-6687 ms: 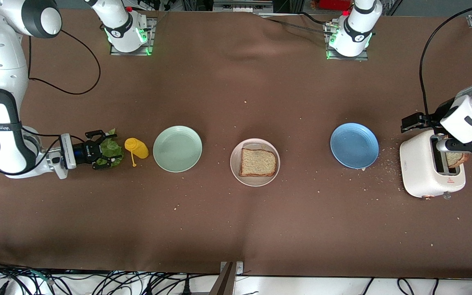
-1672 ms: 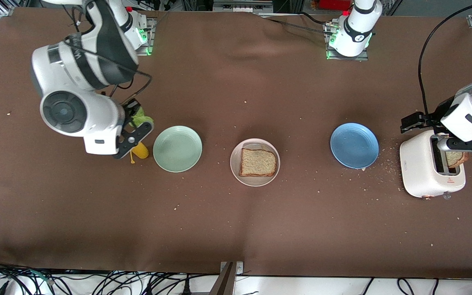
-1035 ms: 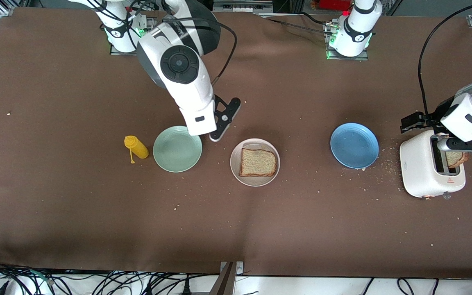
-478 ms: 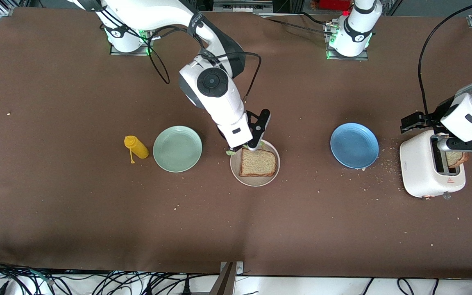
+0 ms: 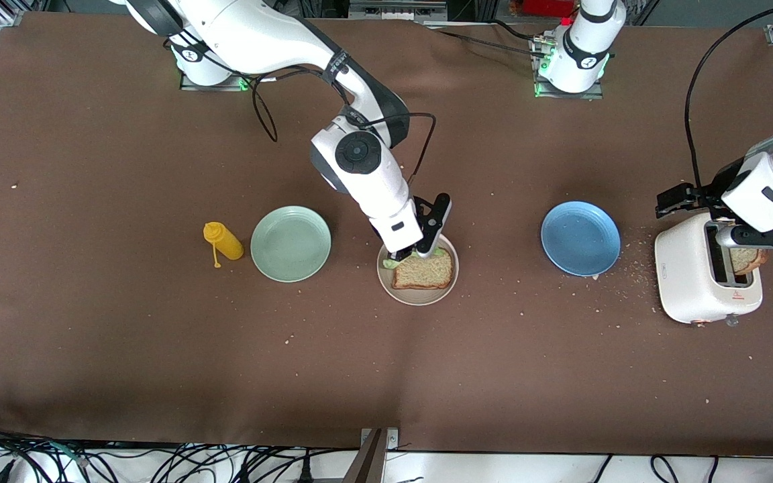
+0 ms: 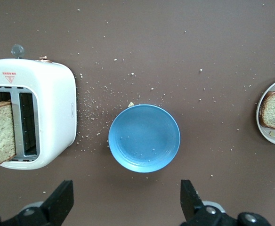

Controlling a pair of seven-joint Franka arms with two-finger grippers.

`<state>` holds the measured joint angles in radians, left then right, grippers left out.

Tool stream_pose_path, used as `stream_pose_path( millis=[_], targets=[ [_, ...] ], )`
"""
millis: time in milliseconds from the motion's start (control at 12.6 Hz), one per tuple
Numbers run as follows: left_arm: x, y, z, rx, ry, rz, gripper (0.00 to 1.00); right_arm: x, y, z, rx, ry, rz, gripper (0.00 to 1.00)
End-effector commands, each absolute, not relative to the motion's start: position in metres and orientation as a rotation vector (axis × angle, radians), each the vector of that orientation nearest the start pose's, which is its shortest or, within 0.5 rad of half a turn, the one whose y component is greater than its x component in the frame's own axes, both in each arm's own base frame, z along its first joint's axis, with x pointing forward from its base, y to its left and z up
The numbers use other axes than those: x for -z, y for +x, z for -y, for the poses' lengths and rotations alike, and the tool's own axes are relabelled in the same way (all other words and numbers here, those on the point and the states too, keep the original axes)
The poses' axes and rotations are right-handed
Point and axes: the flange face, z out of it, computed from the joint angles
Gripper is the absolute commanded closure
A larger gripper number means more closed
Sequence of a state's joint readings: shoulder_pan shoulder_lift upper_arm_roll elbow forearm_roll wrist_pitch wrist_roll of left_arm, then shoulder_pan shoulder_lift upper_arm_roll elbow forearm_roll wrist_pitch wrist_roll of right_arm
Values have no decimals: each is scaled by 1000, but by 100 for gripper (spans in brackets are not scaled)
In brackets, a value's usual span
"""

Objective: Make sandwich in beige plate with both arms
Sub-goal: 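Carry the lettuce over the toast and lower it onto the beige plate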

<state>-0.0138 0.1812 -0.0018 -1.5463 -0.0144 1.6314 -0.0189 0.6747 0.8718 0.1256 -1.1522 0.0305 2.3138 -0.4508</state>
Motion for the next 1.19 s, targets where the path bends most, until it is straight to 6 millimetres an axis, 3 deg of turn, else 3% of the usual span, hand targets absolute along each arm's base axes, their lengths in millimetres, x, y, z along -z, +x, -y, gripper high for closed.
stream_pose_path(
  millis=[0,80,159,478,717,876,1115],
  targets=[
    [-540,606,12,-141,-3130,16,0,-293,579,-549,431,-2438,1637,100],
    [-540,606,13,-141,-3130,13,0,-292,576,-551,428,-2438,1639,81],
    [-540,606,12,-139,-3131,16,0,-284,576,-550,414,-2441,1638,1],
    [-531,609,5,-148,-3123,21,0,-296,591,-535,430,-2456,1626,0],
    [-512,616,-9,-182,-3119,42,0,-315,586,-531,358,-2465,1638,0],
    [-501,621,-33,-183,-3119,93,0,-336,592,-511,256,-2497,1632,0],
    [-479,627,-76,-195,-3075,139,0,-388,607,-460,122,-2559,1576,0]
  ],
)
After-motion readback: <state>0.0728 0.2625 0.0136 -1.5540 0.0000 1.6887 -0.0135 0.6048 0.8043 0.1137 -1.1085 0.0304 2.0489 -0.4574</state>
